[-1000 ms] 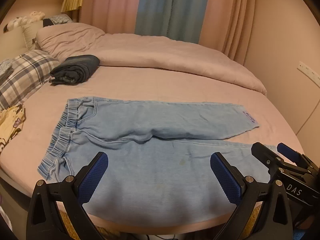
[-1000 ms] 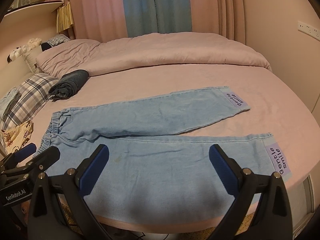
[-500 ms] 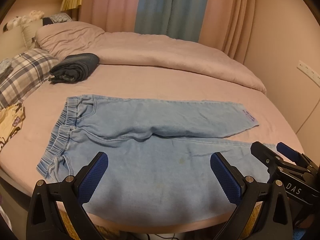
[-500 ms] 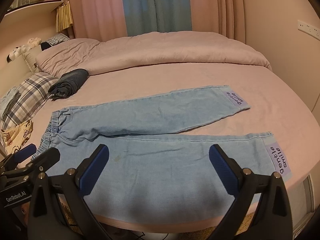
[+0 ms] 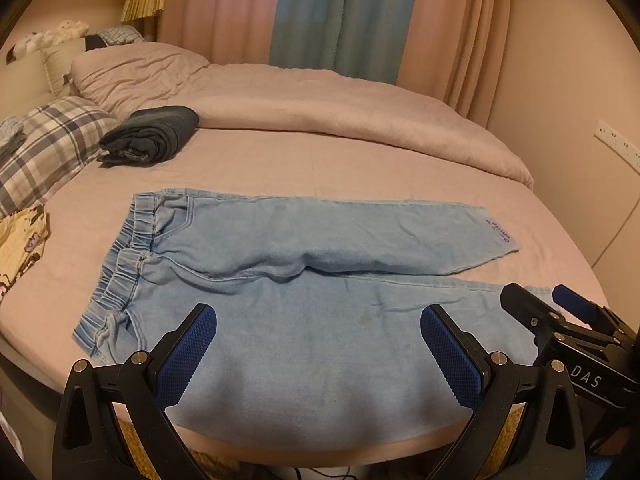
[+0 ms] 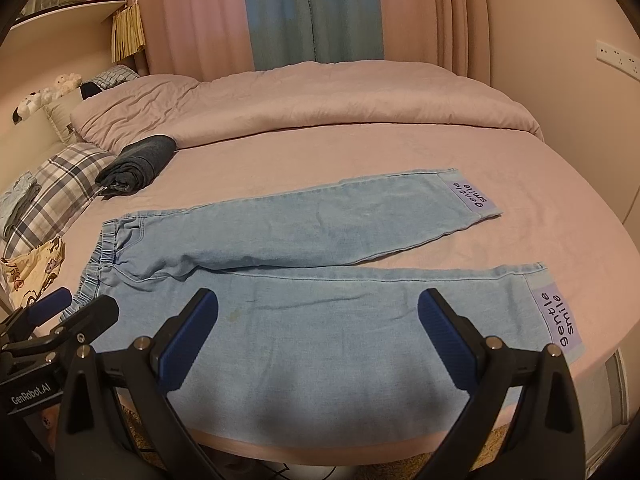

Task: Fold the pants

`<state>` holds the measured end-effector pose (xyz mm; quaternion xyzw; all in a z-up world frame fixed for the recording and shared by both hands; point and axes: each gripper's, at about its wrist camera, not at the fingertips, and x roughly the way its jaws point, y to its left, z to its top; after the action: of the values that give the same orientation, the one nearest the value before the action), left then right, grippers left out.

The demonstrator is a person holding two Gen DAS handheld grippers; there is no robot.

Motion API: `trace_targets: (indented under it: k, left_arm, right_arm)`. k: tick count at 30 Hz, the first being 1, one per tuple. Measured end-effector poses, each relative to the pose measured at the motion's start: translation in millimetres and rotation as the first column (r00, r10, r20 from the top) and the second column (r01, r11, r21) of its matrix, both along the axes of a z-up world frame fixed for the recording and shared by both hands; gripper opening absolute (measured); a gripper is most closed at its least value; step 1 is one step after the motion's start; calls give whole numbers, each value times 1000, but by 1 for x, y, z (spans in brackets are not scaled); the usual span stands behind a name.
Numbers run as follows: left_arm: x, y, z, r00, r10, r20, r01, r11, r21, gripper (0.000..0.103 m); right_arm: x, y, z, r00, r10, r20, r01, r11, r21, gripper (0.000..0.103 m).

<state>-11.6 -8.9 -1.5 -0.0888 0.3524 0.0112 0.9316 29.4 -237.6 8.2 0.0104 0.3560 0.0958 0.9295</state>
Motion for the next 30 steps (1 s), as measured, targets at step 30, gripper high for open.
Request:
trace_targets:
  k: [30]
  left_arm:
    - [1, -2, 0, 1000, -9, -12, 9, 1000, 4, 103]
  right_arm:
    - [3, 0, -4, 1000, -1, -14, 1, 1000, -6, 101]
